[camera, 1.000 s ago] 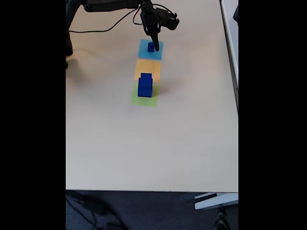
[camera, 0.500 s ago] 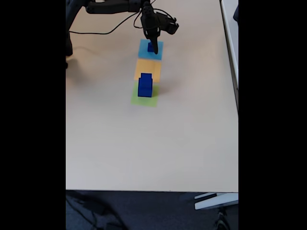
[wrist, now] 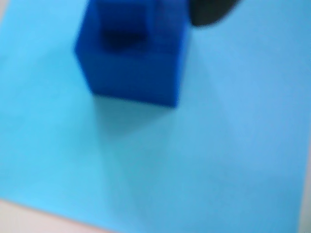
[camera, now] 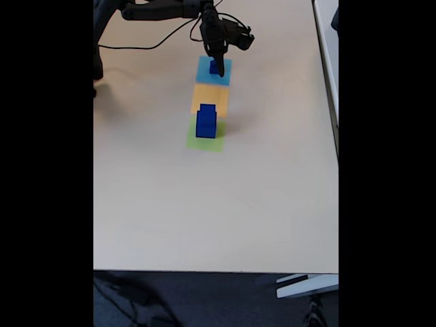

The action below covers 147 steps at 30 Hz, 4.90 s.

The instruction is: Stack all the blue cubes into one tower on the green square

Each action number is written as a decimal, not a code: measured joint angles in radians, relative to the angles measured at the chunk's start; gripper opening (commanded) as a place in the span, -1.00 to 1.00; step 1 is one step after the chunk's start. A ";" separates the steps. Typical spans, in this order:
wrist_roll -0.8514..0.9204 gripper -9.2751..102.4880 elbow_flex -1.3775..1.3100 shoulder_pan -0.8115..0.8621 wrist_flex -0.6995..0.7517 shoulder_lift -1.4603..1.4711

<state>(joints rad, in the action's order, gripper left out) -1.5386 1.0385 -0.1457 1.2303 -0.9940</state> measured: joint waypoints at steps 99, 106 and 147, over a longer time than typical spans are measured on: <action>0.149 -0.83 0.067 0.253 -0.067 0.031; 0.152 -0.83 0.067 0.262 -0.040 0.031; 0.181 -0.56 0.067 0.291 -0.011 0.031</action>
<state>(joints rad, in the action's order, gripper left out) -1.3576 1.1060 0.1457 1.2195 -0.9633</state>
